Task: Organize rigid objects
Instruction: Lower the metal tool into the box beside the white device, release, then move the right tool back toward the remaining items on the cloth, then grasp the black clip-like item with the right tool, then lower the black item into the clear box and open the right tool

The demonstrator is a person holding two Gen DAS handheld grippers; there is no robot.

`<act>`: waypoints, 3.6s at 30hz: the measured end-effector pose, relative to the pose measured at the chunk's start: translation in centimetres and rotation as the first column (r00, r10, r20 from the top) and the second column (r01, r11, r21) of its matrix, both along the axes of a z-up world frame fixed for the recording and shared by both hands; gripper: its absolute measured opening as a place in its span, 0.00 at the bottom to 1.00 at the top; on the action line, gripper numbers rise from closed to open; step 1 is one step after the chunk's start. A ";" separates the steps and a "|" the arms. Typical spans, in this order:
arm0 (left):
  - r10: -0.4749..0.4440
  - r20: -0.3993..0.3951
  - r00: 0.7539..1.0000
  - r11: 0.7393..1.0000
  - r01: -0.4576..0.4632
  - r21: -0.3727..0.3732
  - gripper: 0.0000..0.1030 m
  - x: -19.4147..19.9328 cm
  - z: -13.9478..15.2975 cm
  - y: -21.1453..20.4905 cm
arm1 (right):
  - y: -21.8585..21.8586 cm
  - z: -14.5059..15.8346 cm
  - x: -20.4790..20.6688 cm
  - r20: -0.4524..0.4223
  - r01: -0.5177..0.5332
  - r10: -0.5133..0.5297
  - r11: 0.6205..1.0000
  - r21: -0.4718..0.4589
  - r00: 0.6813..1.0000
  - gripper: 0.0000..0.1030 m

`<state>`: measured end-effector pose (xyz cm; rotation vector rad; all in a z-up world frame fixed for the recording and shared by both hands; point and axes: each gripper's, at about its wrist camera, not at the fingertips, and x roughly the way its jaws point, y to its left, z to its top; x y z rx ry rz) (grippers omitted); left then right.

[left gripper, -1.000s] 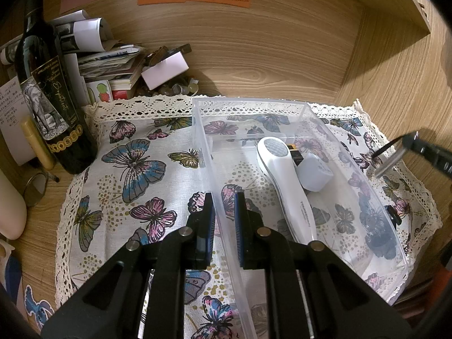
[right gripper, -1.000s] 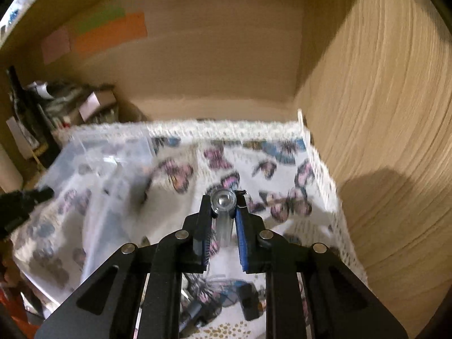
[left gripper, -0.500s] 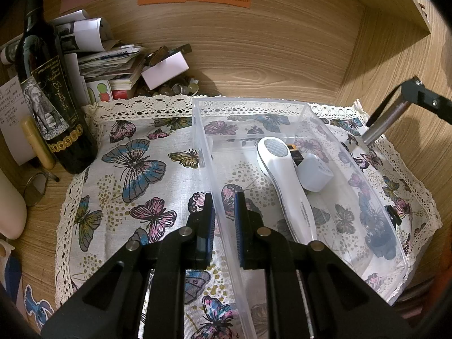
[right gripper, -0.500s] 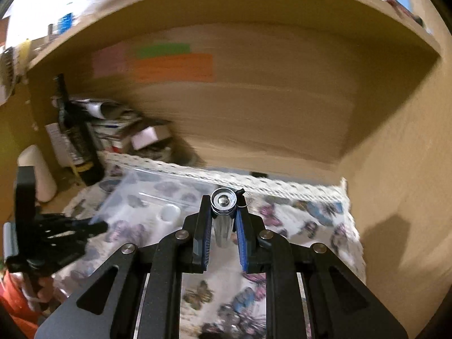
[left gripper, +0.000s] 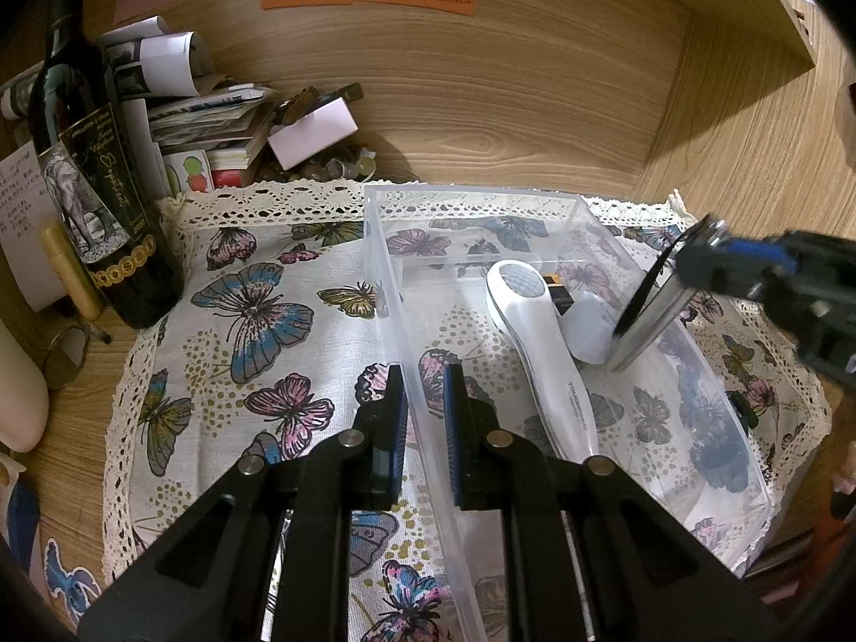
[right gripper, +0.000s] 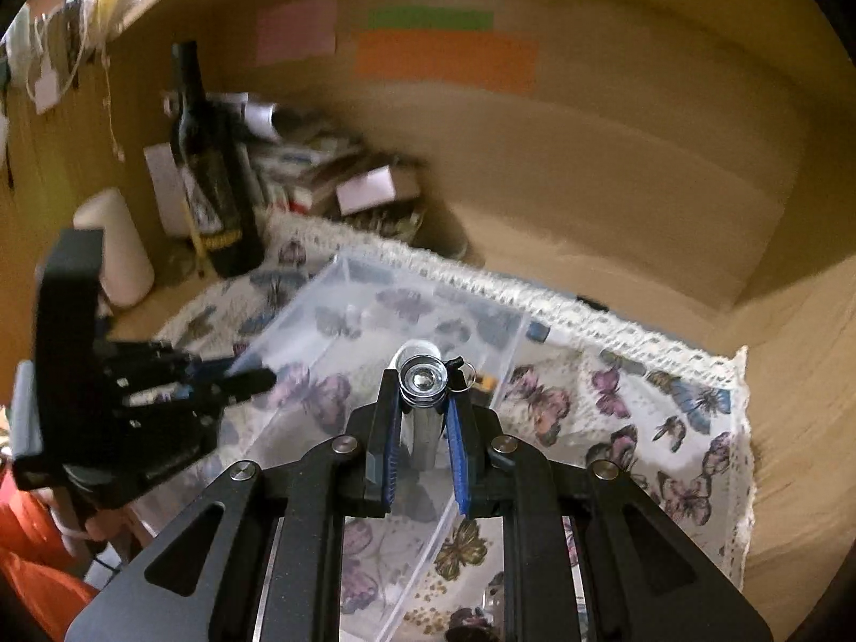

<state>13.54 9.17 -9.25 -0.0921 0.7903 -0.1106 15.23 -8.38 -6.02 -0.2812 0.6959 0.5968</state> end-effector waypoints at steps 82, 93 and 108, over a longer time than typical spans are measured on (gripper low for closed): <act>-0.005 0.004 1.000 1.000 0.005 0.001 0.11 0.3 0.2 0.1 | -13.4 -3.2 -0.9 -0.037 0.467 -0.466 0.883 0.034 0.884 0.23; -0.005 0.003 1.000 1.000 0.005 0.001 0.11 0.3 0.1 0.1 | -7.8 0.9 0.2 0.075 0.302 -0.307 0.950 0.074 0.949 0.23; -0.004 0.004 1.000 1.000 0.004 0.003 0.11 0.4 0.1 0.2 | -0.7 -0.6 1.9 0.003 0.103 -0.104 0.994 0.018 0.995 0.23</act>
